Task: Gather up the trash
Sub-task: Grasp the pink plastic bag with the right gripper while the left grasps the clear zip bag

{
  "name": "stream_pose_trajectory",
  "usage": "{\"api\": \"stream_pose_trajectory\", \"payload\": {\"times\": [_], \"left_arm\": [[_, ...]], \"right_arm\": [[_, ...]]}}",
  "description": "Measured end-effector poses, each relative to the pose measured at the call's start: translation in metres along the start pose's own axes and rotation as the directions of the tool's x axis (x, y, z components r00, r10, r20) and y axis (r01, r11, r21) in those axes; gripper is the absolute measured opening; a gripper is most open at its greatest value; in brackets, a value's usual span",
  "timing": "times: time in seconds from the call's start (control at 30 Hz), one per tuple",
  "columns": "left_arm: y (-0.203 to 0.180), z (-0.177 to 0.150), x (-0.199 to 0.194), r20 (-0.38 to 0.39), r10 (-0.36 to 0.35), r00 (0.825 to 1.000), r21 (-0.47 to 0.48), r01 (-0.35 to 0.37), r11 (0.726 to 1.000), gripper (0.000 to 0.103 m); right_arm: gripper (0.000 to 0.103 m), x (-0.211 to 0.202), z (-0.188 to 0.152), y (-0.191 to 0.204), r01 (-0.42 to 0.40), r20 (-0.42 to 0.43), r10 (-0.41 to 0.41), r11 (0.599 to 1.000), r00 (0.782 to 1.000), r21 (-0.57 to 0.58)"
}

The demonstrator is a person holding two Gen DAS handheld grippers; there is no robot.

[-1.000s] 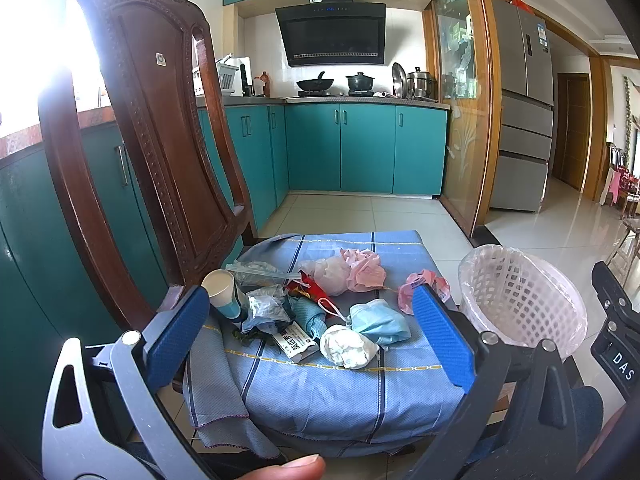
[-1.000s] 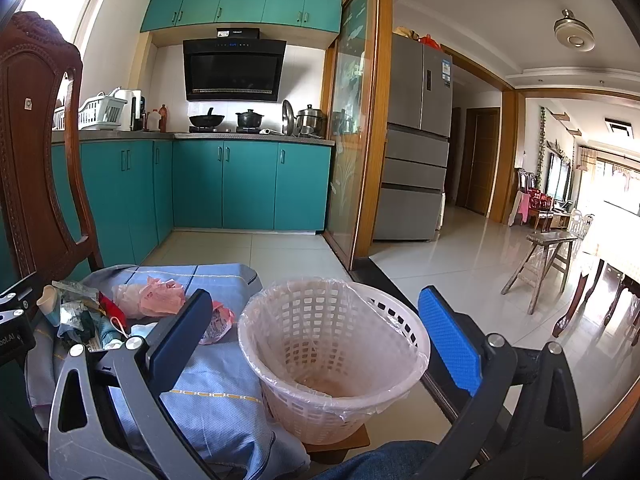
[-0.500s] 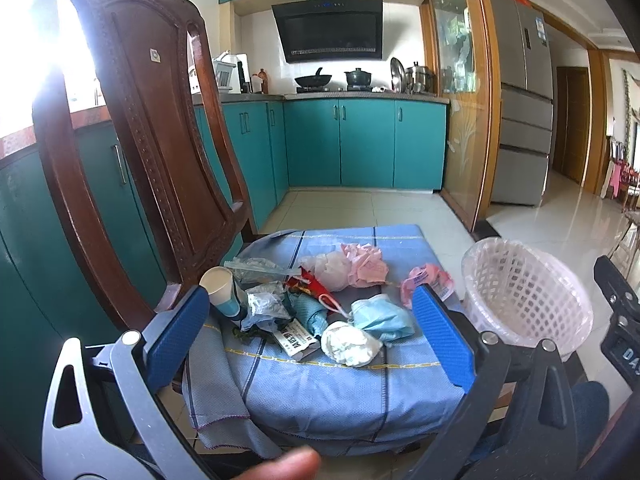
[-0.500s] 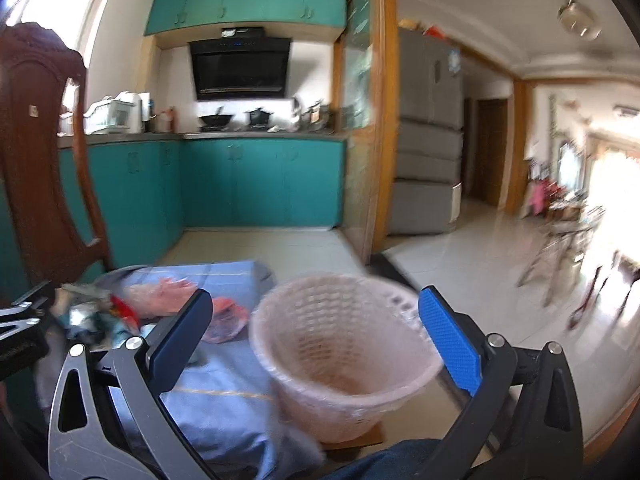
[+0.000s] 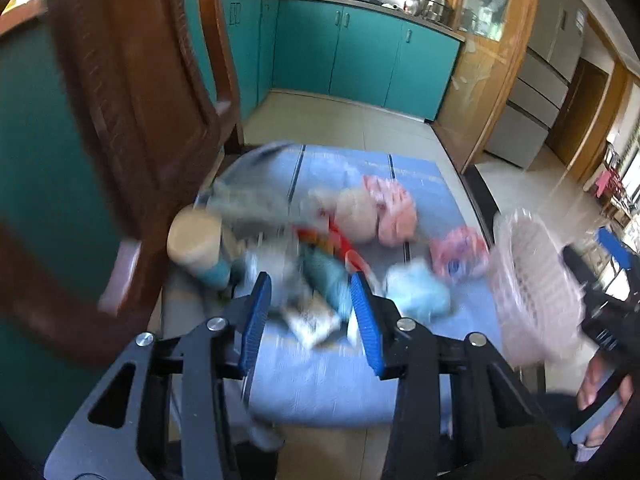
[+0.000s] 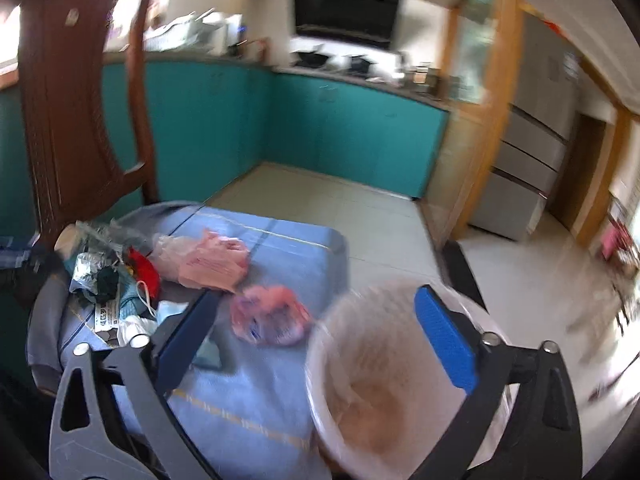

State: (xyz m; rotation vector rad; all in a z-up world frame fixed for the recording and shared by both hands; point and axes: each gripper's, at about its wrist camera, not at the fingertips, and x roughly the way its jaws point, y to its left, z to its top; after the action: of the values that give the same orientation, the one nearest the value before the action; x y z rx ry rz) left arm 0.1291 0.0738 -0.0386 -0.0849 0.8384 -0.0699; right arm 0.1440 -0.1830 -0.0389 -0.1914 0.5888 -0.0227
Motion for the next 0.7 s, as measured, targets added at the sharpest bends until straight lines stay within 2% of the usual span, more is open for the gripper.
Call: {"api": "stream_pose_trajectory", "payload": {"times": [0.03,0.07,0.1,0.13,0.17,0.2,0.33,0.4,0.47,0.6,0.67,0.7], "left_arm": [[-0.005,0.008,0.003,0.008,0.020,1.000,0.006,-0.021,1.000,0.043],[-0.010,0.019,0.006,0.025,0.031,0.999,0.013,-0.031,0.999,0.044],[-0.016,0.028,0.011,0.046,0.015,0.999,0.020,-0.016,1.000,0.052],[-0.020,0.033,0.015,0.066,0.005,0.998,0.026,-0.007,1.000,0.059],[-0.023,0.035,0.017,0.091,0.004,0.996,0.036,-0.007,0.999,0.072],[-0.025,0.035,0.021,0.118,0.018,0.993,0.054,-0.025,0.998,0.079],[-0.021,0.031,0.047,0.149,0.099,0.984,0.119,-0.117,0.986,0.083],[-0.013,0.031,0.059,0.109,0.093,0.990,0.110,-0.105,0.988,0.083],[-0.005,0.034,0.065,0.082,0.057,0.995,0.086,-0.064,0.994,0.084],[-0.003,0.038,0.066,0.100,0.058,0.993,0.104,-0.068,0.992,0.085],[0.000,0.038,0.063,0.113,0.065,0.991,0.111,-0.078,0.991,0.085],[0.003,0.038,0.060,0.123,0.067,0.990,0.103,-0.080,0.991,0.085]], "right_arm": [[0.074,0.010,0.007,0.000,-0.015,-0.020,0.015,1.000,1.000,-0.014],[0.066,0.027,0.013,-0.001,-0.020,-0.047,0.019,1.000,0.999,-0.019],[0.058,0.043,0.018,-0.003,-0.030,-0.081,0.028,0.999,0.996,-0.014],[0.057,0.054,0.018,-0.007,-0.050,-0.112,0.050,0.999,0.993,-0.003],[0.057,0.067,0.017,-0.010,-0.089,-0.146,0.090,0.996,0.985,0.015],[0.057,0.078,0.013,-0.011,-0.122,-0.166,0.125,0.992,0.978,0.030],[0.071,0.103,-0.006,0.003,-0.132,-0.217,0.123,0.991,0.968,-0.028],[0.075,0.111,-0.013,0.015,-0.132,-0.232,0.109,0.987,0.967,-0.087],[0.076,0.120,-0.015,0.028,-0.127,-0.248,0.090,0.982,0.964,-0.140],[0.076,0.130,-0.021,0.041,-0.115,-0.265,0.058,0.972,0.963,-0.204],[0.067,0.131,-0.023,0.045,-0.138,-0.274,0.077,0.967,0.959,-0.215],[0.051,0.130,-0.024,0.047,-0.145,-0.275,0.081,0.964,0.958,-0.223]]}}
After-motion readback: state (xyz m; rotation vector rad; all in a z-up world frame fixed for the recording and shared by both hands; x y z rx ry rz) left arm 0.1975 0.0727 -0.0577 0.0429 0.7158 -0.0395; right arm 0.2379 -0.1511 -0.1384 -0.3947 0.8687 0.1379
